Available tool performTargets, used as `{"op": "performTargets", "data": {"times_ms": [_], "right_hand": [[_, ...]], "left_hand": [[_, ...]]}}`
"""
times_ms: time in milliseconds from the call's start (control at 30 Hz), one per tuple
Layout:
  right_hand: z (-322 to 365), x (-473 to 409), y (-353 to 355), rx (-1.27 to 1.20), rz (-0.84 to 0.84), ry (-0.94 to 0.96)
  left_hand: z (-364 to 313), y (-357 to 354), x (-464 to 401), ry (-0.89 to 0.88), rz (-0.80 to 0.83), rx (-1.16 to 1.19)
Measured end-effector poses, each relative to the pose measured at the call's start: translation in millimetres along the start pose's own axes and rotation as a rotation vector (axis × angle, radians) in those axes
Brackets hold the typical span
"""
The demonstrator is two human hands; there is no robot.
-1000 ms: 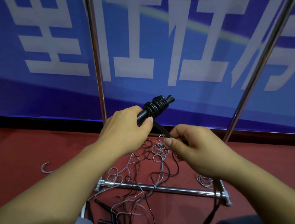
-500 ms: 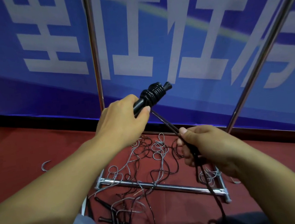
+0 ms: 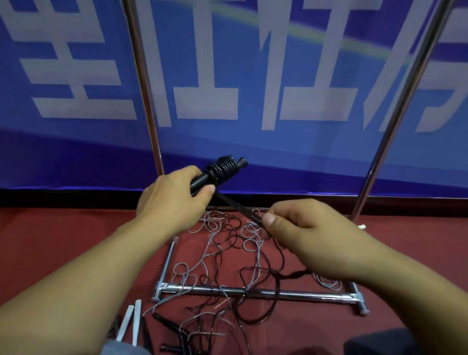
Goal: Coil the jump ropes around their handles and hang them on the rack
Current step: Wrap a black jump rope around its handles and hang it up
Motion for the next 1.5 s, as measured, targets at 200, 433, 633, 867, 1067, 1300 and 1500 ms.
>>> {"op": "performTargets", "data": {"times_ms": [200, 433, 633, 867, 1067, 1300, 1500], "right_hand": [[-3, -1, -1, -0.131, 0.028, -0.017], [-10, -7, 10, -0.252, -0.059, -0.025], [-20, -17, 20, -0.067, -0.11, -0.05], [-25, -25, 19, 0.062, -0.123, -0.026], [-29, -34, 14, 0.185, -0.125, 0.022], [-51, -54, 18, 0.367, -0.151, -0.006], [-67, -63, 23, 0.346, -0.099, -0.032]], "left_hand": [[-3, -31, 5, -0.037, 0.213, -0.049], [-25, -66, 25, -0.22, 0.585, 0.008], [-48, -73, 48, -0.304, 0.835, -0.044], [-64, -74, 64, -0.324, 0.932, -0.042], [-71, -71, 66, -0.391, 0.845, -0.168], [-81, -56, 68, -0.46, 0.774, -0.133], [-72, -46, 62, -0.425, 0.748, -0.086]]}}
Point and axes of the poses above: each hand's wrist, its own x-axis away from the middle knuckle, its own y-axis out of the back of the hand, z = x × y, the point moved 6 cm from there along -x, towards the middle knuckle, and after that the axes turned 4 degrees about -y, right-handed, at the moved point
